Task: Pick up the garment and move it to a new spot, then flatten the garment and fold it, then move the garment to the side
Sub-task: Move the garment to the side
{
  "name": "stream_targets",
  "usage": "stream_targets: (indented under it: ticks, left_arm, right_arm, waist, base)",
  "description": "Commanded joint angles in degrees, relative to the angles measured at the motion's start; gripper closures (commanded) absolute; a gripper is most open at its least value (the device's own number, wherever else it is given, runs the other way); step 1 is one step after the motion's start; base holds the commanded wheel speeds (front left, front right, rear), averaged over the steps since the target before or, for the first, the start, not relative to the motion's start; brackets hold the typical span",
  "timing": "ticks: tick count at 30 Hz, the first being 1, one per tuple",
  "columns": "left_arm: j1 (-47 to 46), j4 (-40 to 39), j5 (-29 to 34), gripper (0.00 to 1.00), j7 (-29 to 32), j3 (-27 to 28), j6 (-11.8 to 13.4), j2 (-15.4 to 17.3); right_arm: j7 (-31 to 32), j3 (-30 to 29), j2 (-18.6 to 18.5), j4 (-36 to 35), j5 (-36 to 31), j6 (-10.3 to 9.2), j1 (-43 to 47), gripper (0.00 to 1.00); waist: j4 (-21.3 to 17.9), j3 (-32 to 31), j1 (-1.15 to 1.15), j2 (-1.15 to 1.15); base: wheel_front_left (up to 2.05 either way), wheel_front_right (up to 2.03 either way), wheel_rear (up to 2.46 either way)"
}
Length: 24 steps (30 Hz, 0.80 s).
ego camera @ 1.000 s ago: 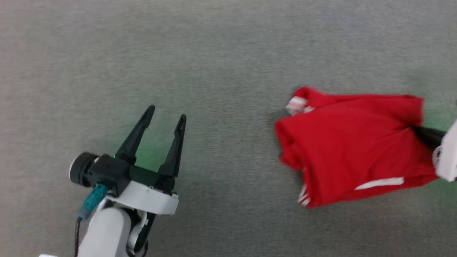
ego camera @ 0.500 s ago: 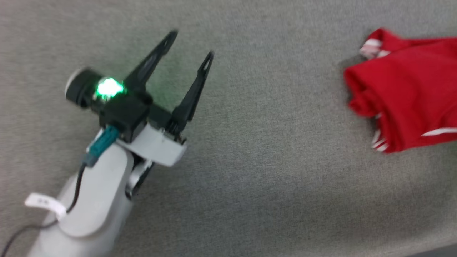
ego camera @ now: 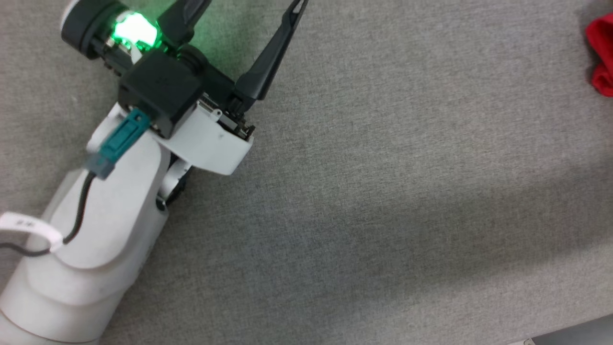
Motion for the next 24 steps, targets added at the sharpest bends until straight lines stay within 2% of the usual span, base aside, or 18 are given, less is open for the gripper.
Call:
stream_targets:
  ticks: [1,8,9,10,11,12,18,24]
  left_arm:
    - [-0.07,0.74,-0.19,0.00,0.05,-0.02,-0.08,0.78]
    - [0.72,1.84,-0.31,0.00,0.06,0.04,-0.07,2.19]
    - [0.94,2.03,-0.33,0.00,0.07,0.05,-0.07,2.09]
    - [1.19,2.20,-0.34,0.00,0.07,0.08,-0.07,1.92]
    - [1.49,2.30,-0.39,0.00,0.07,0.19,-0.02,1.70]
    - [1.93,2.45,-0.53,0.00,0.07,0.31,-0.01,1.43]
    - [6.14,2.46,-1.21,0.00,0.07,3.41,0.16,-1.40]
    - [15.30,2.71,-0.87,0.00,0.05,8.45,0.17,-4.78]
  right_arm:
    - [-1.40,0.31,0.98,2.05,-1.06,-0.11,-1.42,1.00]
    - [-7.94,2.31,3.44,9.64,-3.20,-0.11,-5.39,1.00]
    - [-8.62,2.68,3.74,10.46,-3.37,-0.11,-5.57,0.80]
    - [-9.09,3.02,3.89,11.23,-3.32,-0.11,-5.79,0.53]
    - [-9.51,3.43,3.90,11.82,-3.30,-0.11,-5.97,0.06]
    - [-10.11,3.82,3.69,12.23,-3.49,-0.11,-6.13,0.00]
    - [-13.87,6.84,3.77,11.77,-2.95,-0.11,-5.42,0.00]
    - [-16.95,11.94,5.37,7.09,-1.64,-0.11,-1.13,0.00]
  waist:
    - [-0.08,1.45,0.00,0.00]
    - [-0.41,1.50,0.00,0.00]
    - [-0.40,1.28,0.00,0.00]
    - [-0.36,0.96,0.00,0.00]
    - [-0.31,0.53,0.00,0.00]
    - [-0.21,0.01,0.00,0.00]
    - [1.13,-5.15,0.00,0.00]
    - [4.38,-13.13,0.00,0.00]
  base:
    - [0.00,0.00,0.00]
    - [0.00,0.00,0.00]
    - [0.00,0.00,0.00]
    - [0.00,0.00,0.00]
    - [0.00,0.00,0.00]
    - [0.00,0.00,0.00]
    - [0.00,0.00,0.00]
    - [0.00,0.00,0.00]
